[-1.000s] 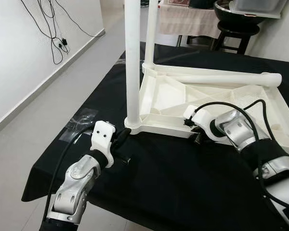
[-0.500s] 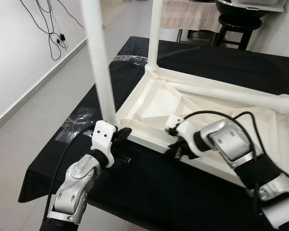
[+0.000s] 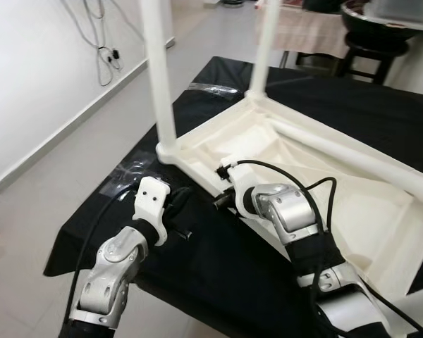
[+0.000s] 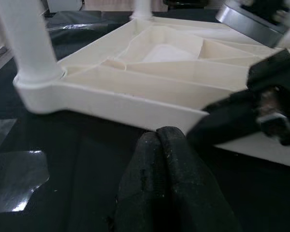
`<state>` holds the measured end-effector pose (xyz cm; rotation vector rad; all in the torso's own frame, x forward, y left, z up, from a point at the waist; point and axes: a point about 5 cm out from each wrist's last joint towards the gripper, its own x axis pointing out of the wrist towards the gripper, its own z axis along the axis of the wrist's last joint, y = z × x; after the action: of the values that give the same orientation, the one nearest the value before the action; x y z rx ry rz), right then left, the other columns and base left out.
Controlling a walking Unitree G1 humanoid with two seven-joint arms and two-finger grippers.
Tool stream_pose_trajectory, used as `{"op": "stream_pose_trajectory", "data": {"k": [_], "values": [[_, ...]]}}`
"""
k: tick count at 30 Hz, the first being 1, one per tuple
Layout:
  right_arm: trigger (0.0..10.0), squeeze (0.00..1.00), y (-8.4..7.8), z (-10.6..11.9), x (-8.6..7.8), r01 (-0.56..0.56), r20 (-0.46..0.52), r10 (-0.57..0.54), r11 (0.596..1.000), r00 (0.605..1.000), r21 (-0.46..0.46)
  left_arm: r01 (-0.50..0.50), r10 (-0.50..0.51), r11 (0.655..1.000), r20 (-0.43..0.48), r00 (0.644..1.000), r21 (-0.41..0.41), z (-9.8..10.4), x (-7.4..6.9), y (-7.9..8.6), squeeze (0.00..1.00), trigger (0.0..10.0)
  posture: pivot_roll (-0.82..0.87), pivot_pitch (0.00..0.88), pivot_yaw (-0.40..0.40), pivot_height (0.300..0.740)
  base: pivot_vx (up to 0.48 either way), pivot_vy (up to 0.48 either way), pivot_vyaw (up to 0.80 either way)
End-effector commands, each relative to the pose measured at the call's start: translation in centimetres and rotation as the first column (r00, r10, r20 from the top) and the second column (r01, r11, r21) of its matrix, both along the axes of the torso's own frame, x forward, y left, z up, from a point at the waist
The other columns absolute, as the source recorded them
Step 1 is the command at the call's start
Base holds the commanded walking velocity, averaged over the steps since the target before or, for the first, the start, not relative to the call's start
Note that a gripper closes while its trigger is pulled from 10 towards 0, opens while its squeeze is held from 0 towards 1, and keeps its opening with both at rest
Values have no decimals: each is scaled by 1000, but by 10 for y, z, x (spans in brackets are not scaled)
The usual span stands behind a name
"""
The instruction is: Building children table
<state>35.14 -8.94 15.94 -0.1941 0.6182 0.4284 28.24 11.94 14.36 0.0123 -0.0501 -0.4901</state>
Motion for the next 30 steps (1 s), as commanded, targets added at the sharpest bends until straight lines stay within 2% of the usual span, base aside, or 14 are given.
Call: {"op": "stream_pose_trajectory", "data": {"k": [1,9,10,12,13,14,15,17,21,23,24,27,28,30], "values": [[0,0,-13,17,9,116,98,-117,993,988,12,1,-1,1000,-7,1000,8,-2,-2,-1,0,10000,48,105,-28,740,0,0,0],[235,0,-5,25,17,248,169,-258,966,951,78,1,-1,1000,-7,1000,6,-2,-2,-1,0,10000,47,100,-32,740,0,0,0],[5373,0,-3,28,18,290,234,-299,954,925,72,2,-2,1000,-8,1000,6,-3,-2,-1,0,10000,47,100,-32,740,0,0,0],[5373,0,-3,28,18,290,234,-299,954,925,72,2,-2,1000,-8,1000,6,-3,-2,-1,0,10000,47,100,-32,740,0,0,0],[5373,0,-2,31,19,317,280,-323,946,904,68,2,-2,1000,-8,1000,6,-3,-2,-1,0,10000,47,97,-30,740,0,0,0],[10000,0,-2,32,20,379,334,-365,925,869,23,3,-3,1000,-8,1000,7,-3,-2,-1,0,10000,49,98,-29,740,0,0,0],[10000,0,-3,33,20,421,368,-388,907,845,-9,4,-4,1000,-8,1000,8,-3,-3,-1,0,10000,49,98,-29,740,0,0,0],[10000,0,-3,33,20,444,383,-402,895,832,-26,5,-5,1000,-9,1000,8,-3,-3,-1,0,10000,49,98,-29,740,0,0,0],[10000,0,-4,33,20,502,376,-478,864,794,37,1,-1,1000,-8,1000,6,-3,-2,-1,0,10000,49,103,-31,740,0,0,0],[10000,0,-2,34,20,495,379,-480,866,791,64,0,0,1000,-7,1000,4,-2,-2,-1,0,10000,47,103,-30,740,0,0,0],[10000,1000,0,35,20,489,383,-480,868,789,79,-1,1,1000,-7,1000,4,-2,-2,-1,0,10000,47,103,-30,740,0,0,0],[10000,1000,13,41,19,374,403,-400,916,823,145,-2,2,1000,-5,1000,4,-2,-2,-1,0,10000,44,104,-29,740,0,0,0],[10000,1000,13,41,19,374,403,-400,916,823,145,-2,2,1000,-5,1000,4,-2,-2,-1,0,10000,44,104,-29,740,0,0,0],[10000,1000,21,49,17,273,442,-343,937,828,216,-8,8,1000,-1,1000,5,-1,-1,-1,0,10000,41,105,-30,740,0,0,0]]}}
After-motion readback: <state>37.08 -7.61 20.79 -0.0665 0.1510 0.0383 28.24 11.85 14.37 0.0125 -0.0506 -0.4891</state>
